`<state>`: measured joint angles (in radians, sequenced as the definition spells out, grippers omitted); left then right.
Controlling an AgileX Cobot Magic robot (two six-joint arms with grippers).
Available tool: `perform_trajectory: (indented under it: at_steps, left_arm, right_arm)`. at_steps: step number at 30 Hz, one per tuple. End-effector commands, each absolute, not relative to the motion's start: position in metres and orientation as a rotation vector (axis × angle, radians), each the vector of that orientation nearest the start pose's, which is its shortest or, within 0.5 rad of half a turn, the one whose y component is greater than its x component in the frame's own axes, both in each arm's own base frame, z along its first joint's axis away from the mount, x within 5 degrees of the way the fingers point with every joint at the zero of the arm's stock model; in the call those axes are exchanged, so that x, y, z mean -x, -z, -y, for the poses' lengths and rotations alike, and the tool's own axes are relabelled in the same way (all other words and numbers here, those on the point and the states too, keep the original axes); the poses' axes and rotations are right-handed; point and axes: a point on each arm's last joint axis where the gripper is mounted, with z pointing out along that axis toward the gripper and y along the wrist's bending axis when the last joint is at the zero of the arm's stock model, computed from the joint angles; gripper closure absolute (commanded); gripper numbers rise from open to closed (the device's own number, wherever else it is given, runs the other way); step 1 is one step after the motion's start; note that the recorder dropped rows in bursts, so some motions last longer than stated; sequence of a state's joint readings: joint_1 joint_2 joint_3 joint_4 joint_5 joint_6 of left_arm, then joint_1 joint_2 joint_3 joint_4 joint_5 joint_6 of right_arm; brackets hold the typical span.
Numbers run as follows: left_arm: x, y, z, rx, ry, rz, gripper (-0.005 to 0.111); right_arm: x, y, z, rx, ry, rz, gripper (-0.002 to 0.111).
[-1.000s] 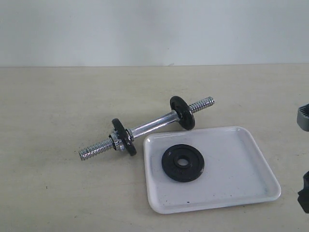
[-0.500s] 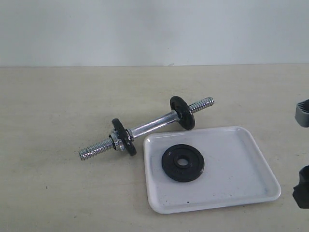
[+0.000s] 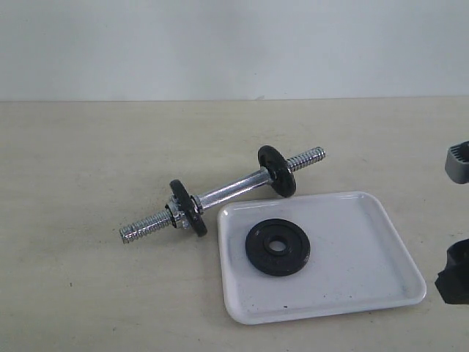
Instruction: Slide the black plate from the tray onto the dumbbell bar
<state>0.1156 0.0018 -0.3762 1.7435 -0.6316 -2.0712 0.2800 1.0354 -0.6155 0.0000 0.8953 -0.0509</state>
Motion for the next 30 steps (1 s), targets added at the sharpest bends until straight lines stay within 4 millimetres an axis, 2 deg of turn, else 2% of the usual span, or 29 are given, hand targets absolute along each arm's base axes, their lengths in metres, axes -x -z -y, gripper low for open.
perform_trajectory:
  at_steps: [1,3,5,7,8,9,10,11,14,16,20,21,24,26,27,28,30]
  left_arm:
    - [-0.025,-0.317,0.048,-0.216,0.550,-1.356,0.056]
    - [-0.032,-0.317,0.047,-0.195,0.568,-1.384,0.056]
    - [-0.038,-0.320,0.042,-0.098,0.597,-1.366,0.056]
    - [-0.044,-0.328,0.028,0.127,0.630,-1.291,0.056]
    - [-0.047,-0.330,0.015,0.319,0.662,-1.227,0.056]
    - [-0.048,-0.330,0.007,0.432,0.643,-1.198,0.056]
    - [-0.048,-0.328,-0.004,0.525,0.550,-1.181,0.056]
    - [-0.048,-0.326,-0.010,0.530,0.426,-1.186,0.056]
    - [-0.048,-0.328,-0.009,0.114,-0.110,-1.272,0.056]
    - [-0.051,-0.326,-0.003,-0.140,-0.320,-1.295,0.056]
    - [-0.057,-0.323,0.009,-0.461,-0.488,-1.283,0.056]
    - [-0.058,-0.319,0.013,-0.590,-0.550,-1.261,0.056]
    - [-0.061,-0.304,0.020,-0.760,-0.587,-1.241,0.056]
    - [-0.063,-0.295,0.023,-0.676,-0.420,-1.306,0.056]
    - [-0.064,-0.293,0.019,-0.420,-0.199,-1.376,0.056]
    - [-0.065,-0.294,0.015,-0.286,-0.104,-1.395,0.056]
    - [-0.067,-0.290,-0.002,0.367,0.341,-1.380,0.056]
  right_arm:
    - [-0.160,-0.241,-0.047,0.471,-0.064,-2.736,0.041]
    - [-0.161,-0.242,-0.047,0.467,-0.067,-2.718,0.041]
    - [-0.162,-0.242,-0.048,0.464,-0.071,-2.706,0.041]
    - [-0.163,-0.242,-0.048,0.475,-0.076,-2.700,0.041]
    - [-0.163,-0.242,-0.049,0.480,-0.082,-2.699,0.041]
    - [-0.163,-0.242,-0.049,0.480,-0.082,-2.697,0.041]
    - [-0.163,-0.242,-0.049,0.480,-0.082,-2.697,0.041]
    - [-0.162,-0.242,-0.049,0.480,-0.081,-2.699,0.041]
    - [-0.163,-0.241,-0.050,0.483,-0.102,-2.691,0.041]
    - [-0.162,-0.242,-0.053,0.488,-0.141,-2.686,0.041]
    - [-0.162,-0.242,-0.054,0.506,-0.154,-2.682,0.041]
    - [-0.162,-0.242,-0.054,0.506,-0.154,-2.682,0.041]
    - [-0.162,-0.242,-0.054,0.507,-0.154,-2.678,0.041]
    - [-0.163,-0.242,-0.054,0.506,-0.154,-2.674,0.041]
    - [-0.163,-0.242,-0.054,0.505,-0.155,-2.670,0.041]
    - [-0.163,-0.242,-0.054,0.505,-0.155,-2.670,0.041]
    - [-0.163,-0.242,-0.054,0.503,-0.162,-2.673,0.041]
